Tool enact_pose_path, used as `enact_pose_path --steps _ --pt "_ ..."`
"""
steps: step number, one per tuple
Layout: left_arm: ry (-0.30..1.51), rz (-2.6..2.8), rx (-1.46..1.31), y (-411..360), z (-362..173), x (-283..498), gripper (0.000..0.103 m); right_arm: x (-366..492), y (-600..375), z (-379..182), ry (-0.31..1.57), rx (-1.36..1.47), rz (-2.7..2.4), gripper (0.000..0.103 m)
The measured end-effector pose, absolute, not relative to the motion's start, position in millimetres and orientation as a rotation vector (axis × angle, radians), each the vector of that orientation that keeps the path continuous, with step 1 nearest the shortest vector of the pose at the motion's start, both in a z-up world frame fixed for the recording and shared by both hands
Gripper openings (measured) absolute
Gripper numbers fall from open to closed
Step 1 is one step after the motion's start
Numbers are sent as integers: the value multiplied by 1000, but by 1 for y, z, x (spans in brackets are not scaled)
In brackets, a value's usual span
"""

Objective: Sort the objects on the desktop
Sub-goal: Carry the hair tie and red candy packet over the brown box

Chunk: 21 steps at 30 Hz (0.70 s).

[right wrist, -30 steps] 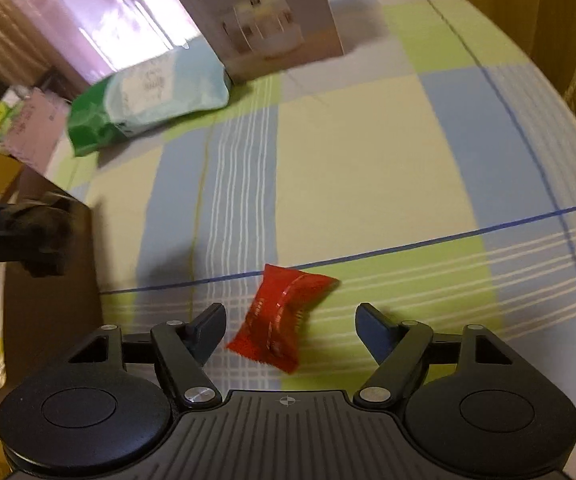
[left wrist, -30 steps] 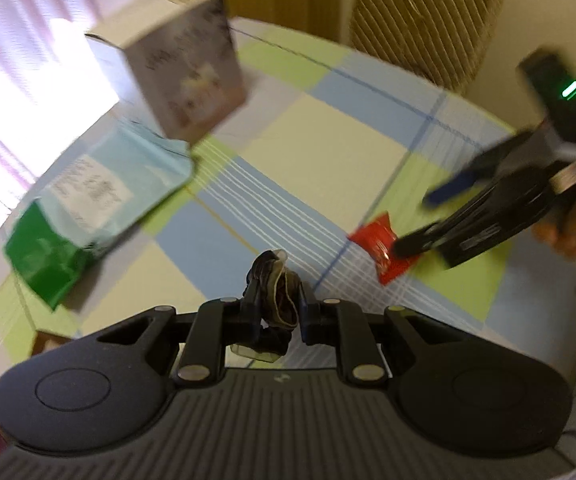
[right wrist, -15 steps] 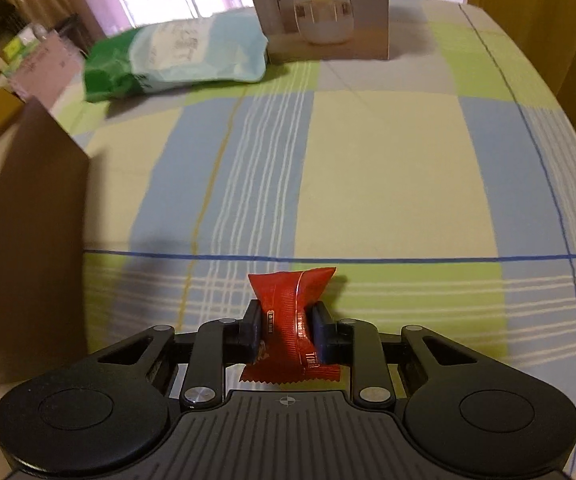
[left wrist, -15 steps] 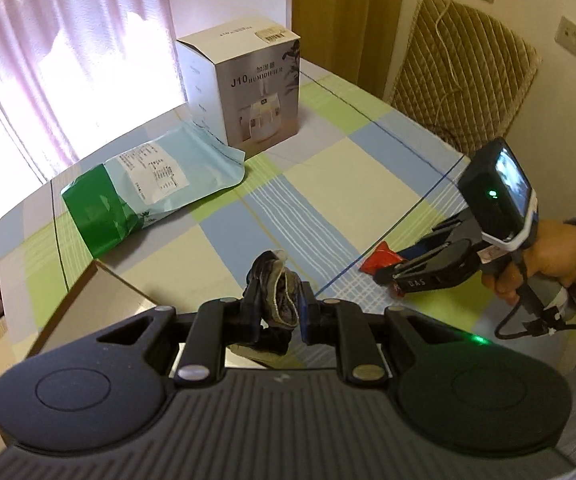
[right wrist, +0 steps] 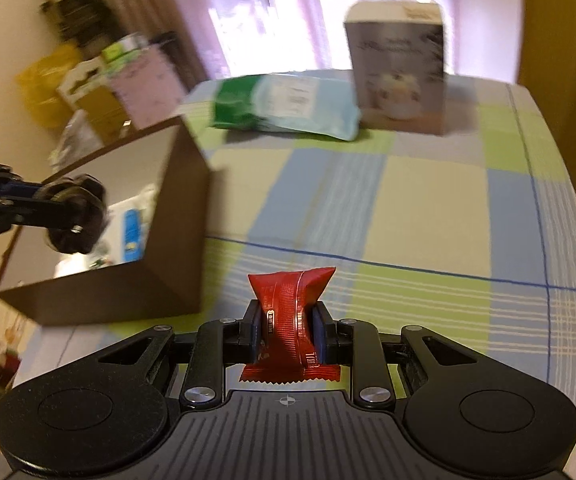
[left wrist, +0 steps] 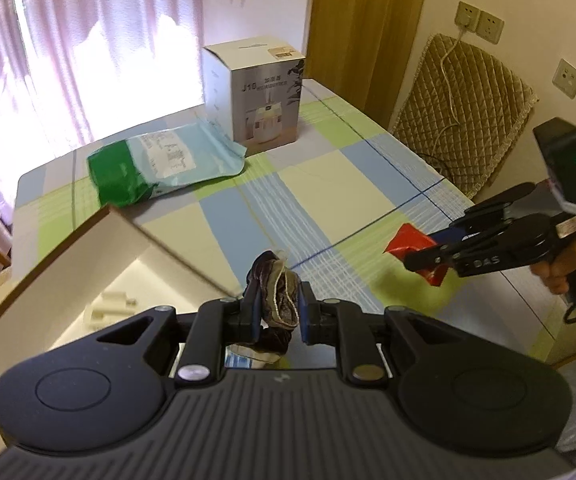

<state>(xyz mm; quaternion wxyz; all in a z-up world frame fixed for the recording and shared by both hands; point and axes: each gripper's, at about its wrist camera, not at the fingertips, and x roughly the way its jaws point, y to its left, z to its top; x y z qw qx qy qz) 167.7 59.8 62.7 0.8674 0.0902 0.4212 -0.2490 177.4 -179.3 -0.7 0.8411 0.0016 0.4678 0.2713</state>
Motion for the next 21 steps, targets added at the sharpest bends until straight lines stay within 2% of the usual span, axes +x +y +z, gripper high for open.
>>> enact_pose_path --steps 21 --pt "930 -233 68 161 50 49 14 110 -70 -1 996 -134 859 28"
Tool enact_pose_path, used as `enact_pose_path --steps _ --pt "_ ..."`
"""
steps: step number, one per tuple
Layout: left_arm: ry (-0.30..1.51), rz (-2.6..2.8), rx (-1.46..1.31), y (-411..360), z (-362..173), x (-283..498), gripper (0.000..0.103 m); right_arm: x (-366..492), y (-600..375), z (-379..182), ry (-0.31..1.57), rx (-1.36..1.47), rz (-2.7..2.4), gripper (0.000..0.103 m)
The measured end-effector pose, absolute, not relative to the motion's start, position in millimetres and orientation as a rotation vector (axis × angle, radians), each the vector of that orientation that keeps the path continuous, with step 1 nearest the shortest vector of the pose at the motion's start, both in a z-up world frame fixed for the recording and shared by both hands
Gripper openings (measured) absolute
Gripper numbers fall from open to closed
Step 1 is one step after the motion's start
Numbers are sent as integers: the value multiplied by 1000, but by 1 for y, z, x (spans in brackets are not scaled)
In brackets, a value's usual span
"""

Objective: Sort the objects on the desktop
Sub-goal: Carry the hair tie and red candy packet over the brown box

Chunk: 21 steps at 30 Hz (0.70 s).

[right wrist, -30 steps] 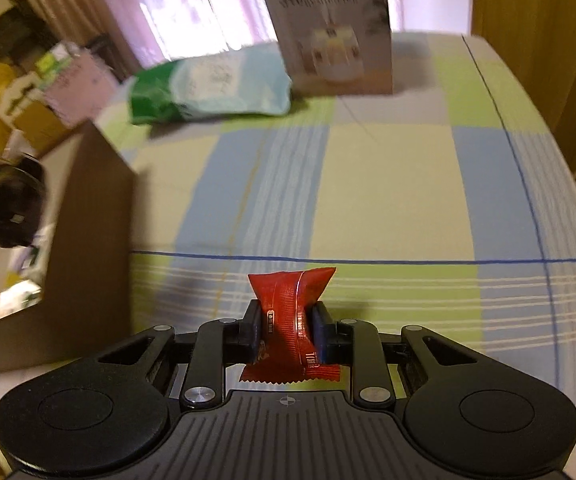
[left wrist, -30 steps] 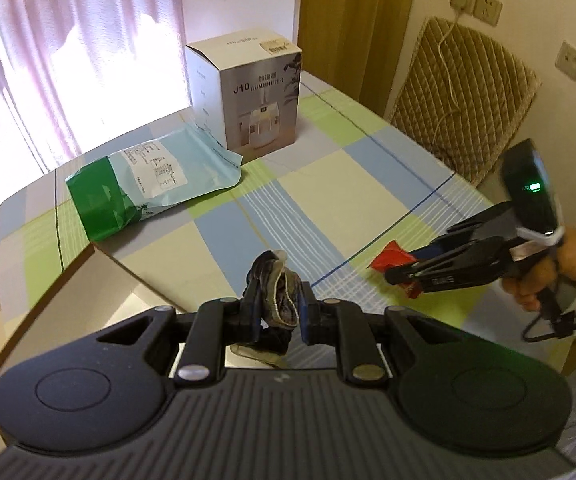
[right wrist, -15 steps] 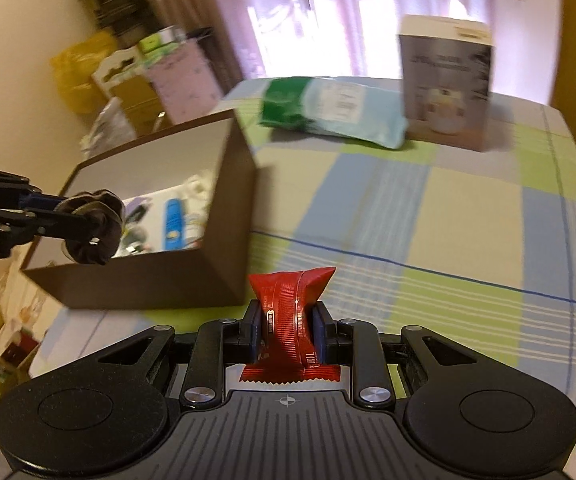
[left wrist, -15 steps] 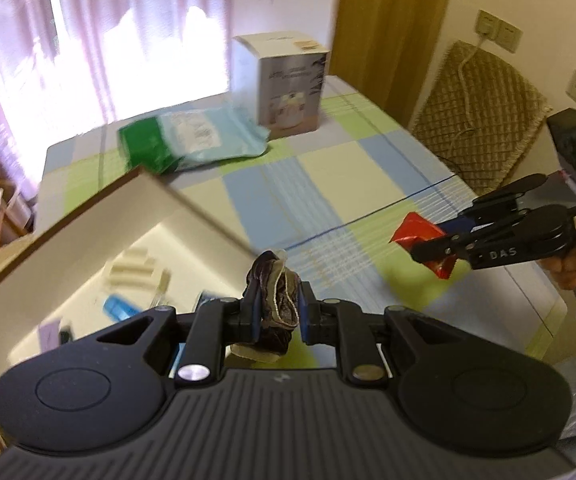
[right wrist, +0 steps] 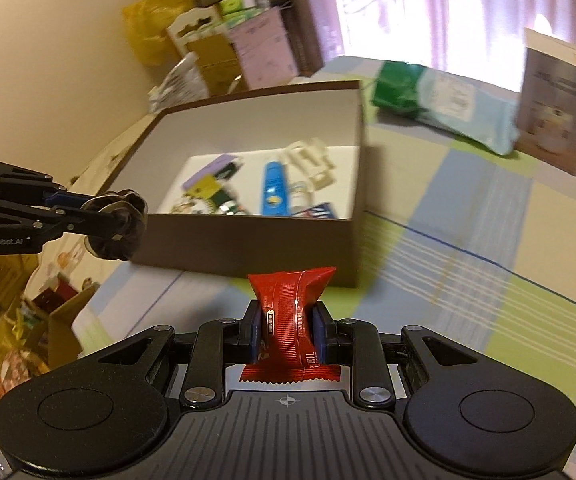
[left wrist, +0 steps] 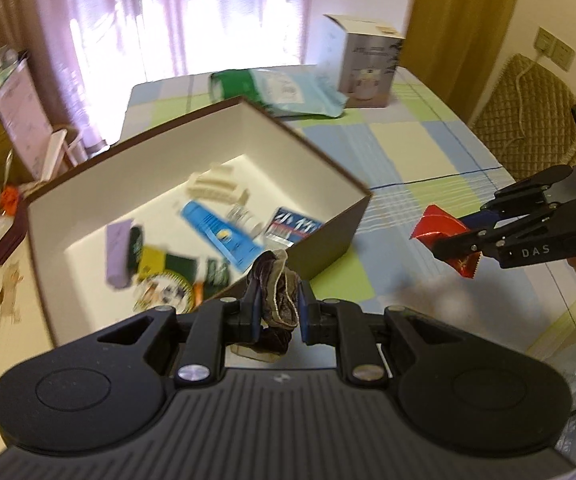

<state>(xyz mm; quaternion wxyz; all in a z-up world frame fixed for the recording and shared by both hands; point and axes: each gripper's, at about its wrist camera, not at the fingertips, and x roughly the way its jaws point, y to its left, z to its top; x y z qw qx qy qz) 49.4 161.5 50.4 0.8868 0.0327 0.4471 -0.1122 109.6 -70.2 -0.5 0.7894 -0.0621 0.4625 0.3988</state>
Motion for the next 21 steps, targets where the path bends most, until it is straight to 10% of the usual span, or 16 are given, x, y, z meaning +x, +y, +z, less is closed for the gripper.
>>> enact_pose_path --steps 21 --pt "922 -135 78 250 57 50 14 122 20 19 932 -180 969 28"
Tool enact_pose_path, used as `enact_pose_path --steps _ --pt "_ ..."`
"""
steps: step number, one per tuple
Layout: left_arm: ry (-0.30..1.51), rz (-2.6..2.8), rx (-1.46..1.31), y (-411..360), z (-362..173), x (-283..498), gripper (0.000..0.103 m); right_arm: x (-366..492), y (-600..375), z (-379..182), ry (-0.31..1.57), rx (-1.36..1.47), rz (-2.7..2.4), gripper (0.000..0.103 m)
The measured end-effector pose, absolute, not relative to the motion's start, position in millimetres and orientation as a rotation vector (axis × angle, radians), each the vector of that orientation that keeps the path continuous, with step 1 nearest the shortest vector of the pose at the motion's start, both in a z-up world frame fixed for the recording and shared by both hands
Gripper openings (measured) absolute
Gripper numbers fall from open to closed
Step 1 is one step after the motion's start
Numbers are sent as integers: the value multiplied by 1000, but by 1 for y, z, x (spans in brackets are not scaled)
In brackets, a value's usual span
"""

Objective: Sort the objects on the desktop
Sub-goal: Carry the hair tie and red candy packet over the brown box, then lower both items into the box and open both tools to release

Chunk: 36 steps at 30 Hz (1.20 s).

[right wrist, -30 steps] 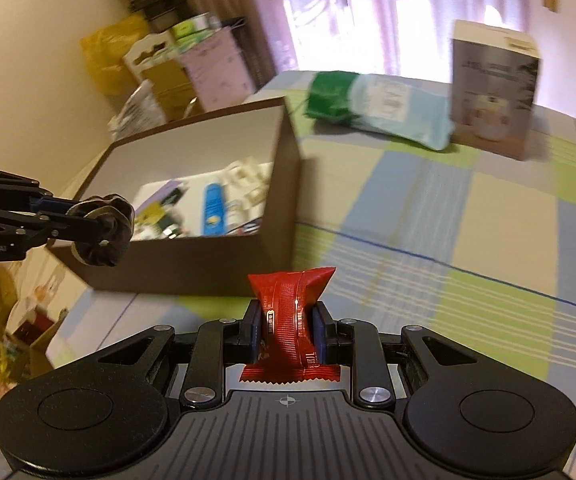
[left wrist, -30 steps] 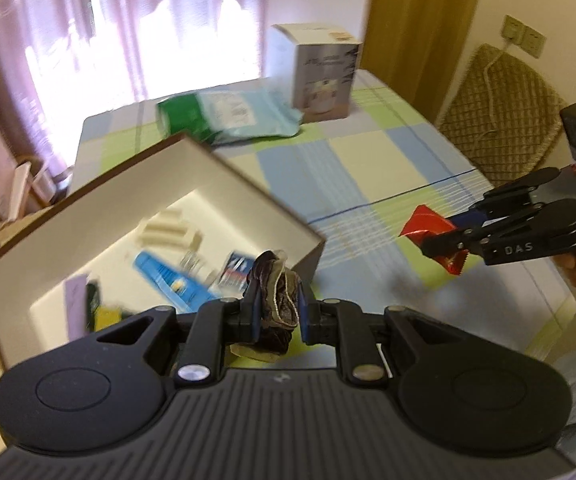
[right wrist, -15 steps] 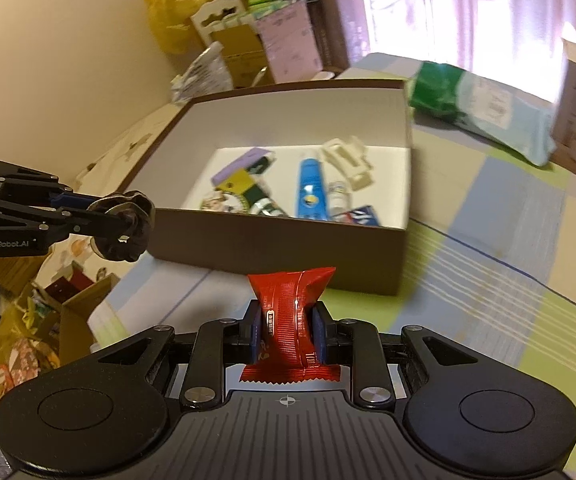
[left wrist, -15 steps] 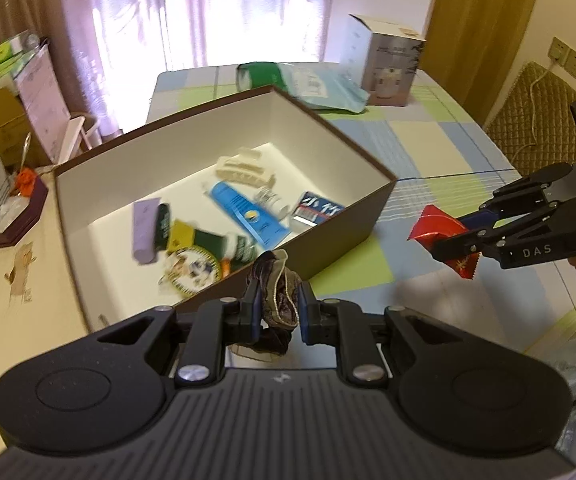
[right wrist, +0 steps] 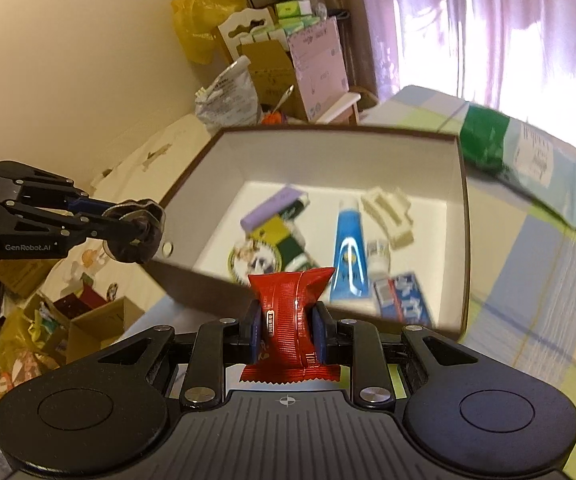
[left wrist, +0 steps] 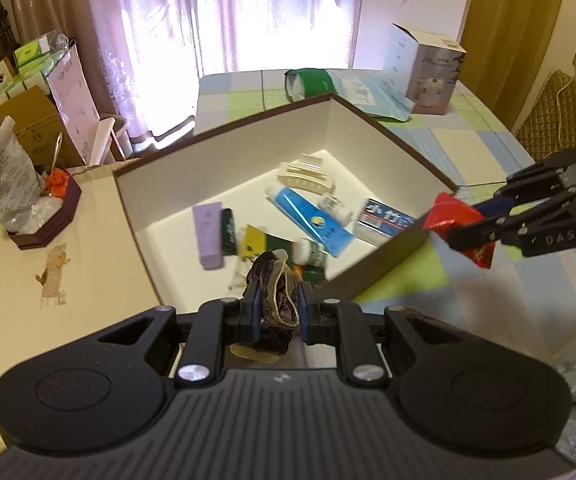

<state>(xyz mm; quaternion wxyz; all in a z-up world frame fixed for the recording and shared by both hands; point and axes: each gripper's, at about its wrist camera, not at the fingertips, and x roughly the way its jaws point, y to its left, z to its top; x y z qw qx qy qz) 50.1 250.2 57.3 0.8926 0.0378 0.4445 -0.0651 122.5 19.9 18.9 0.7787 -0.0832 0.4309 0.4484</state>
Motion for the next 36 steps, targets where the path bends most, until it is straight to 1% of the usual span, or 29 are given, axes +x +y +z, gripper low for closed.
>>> enact_pose_path --steps 9,20,24,25,29,30,31,32,36 --pt "941 -152 116 272 51 89 14 159 39 29 896 -200 937 28" --pt "1042 -152 80 285 11 124 15 197 57 0 993 -221 912 28" --pt "1080 -141 64 289 -2 129 18 205 58 -10 1026 -230 903 28" --pt "1088 -138 60 290 -5 130 20 207 59 -13 1034 -233 902 28" --pt "1105 -137 48 293 -11 131 22 213 62 -21 1062 -246 908 28" --pt "1110 -138 46 293 -12 131 24 214 62 -23 1067 -249 909 28" --pt "1113 -138 46 293 -13 131 28 215 63 -25 1073 -253 912 28" --pt "1116 -136 46 293 -13 130 29 216 64 -26 1079 -257 915 28" --pt "1123 -131 47 294 -14 130 30 220 68 -30 1095 -278 934 28"
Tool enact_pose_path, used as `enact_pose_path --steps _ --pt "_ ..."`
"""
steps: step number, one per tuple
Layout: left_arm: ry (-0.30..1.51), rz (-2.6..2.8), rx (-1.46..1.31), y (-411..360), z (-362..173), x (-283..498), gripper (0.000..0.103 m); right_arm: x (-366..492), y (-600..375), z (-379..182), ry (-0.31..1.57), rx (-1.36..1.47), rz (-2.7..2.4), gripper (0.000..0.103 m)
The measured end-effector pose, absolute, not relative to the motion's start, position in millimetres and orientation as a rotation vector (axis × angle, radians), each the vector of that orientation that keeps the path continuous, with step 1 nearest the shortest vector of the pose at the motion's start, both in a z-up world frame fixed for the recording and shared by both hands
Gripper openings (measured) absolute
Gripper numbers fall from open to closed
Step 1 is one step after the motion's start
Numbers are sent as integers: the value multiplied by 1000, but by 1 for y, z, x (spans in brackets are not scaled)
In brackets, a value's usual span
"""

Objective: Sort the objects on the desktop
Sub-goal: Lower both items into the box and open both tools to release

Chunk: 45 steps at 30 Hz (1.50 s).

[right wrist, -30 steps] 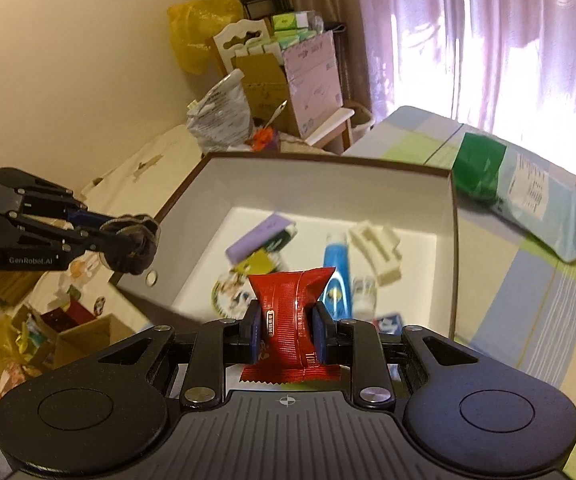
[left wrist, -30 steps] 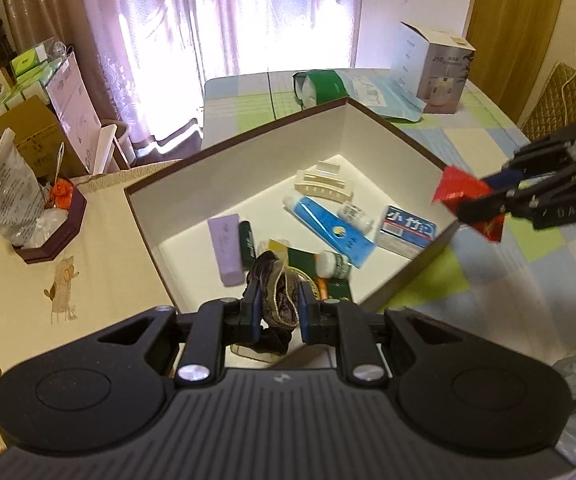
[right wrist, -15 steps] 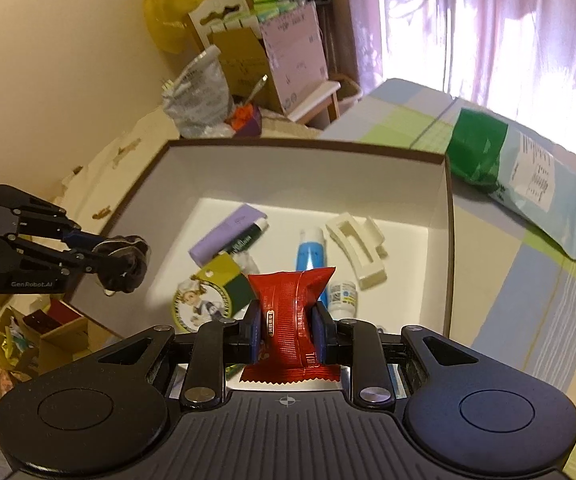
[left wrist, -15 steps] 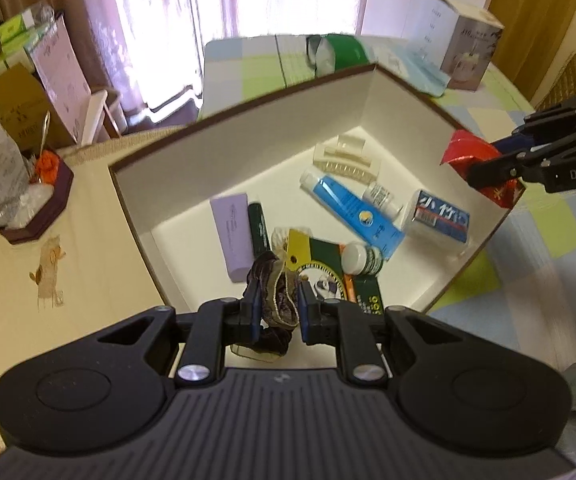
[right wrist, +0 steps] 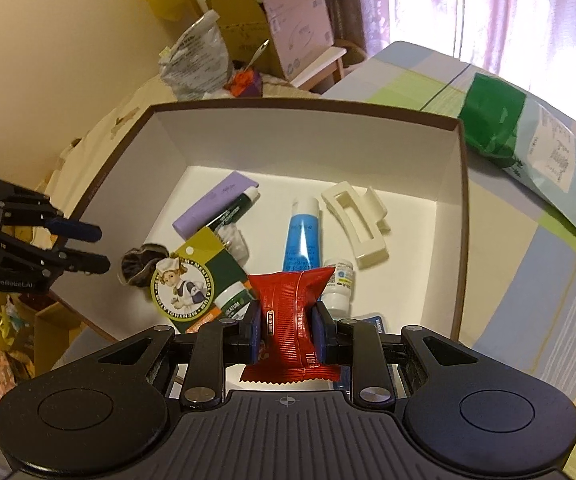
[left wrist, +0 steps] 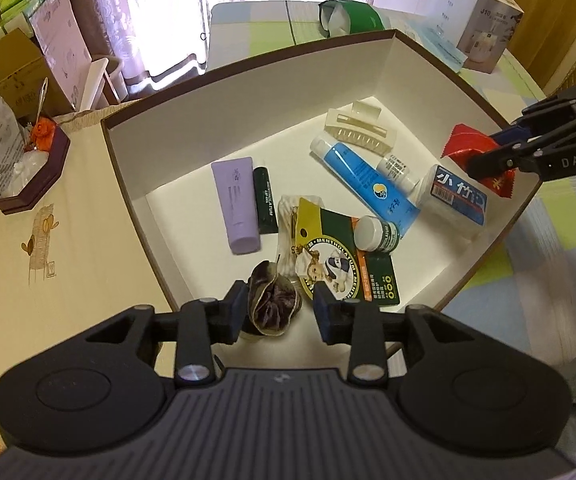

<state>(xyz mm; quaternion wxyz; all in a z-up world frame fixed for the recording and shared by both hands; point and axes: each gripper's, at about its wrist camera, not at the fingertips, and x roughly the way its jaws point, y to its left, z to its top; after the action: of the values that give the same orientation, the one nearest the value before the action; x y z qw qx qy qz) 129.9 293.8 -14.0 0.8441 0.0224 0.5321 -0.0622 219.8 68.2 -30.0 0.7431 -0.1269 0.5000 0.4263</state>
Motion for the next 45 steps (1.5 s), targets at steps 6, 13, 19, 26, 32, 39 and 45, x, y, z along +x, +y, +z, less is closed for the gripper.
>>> enact_pose_path --steps 6,13,19,26,32,39,45 --pt "1125 -122 44 294 -13 130 30 226 75 -36 1121 -335 978 28" --pt "1132 -112 39 295 -16 132 30 231 88 -47 1149 -424 1049 28" --pt "1137 -104 39 296 -17 132 30 229 99 -58 1185 -441 1101 28" --pt "1146 -102 35 295 -20 132 32 232 96 -66 1225 -392 1092 84" --pt "1154 -96 35 295 -22 132 33 234 91 -62 1259 -391 1028 84" --pt "1158 -95 39 292 -22 133 38 228 90 -54 1267 -401 1004 84" --pt "1153 -92 41 288 -21 133 43 222 88 -48 1264 -392 991 84"
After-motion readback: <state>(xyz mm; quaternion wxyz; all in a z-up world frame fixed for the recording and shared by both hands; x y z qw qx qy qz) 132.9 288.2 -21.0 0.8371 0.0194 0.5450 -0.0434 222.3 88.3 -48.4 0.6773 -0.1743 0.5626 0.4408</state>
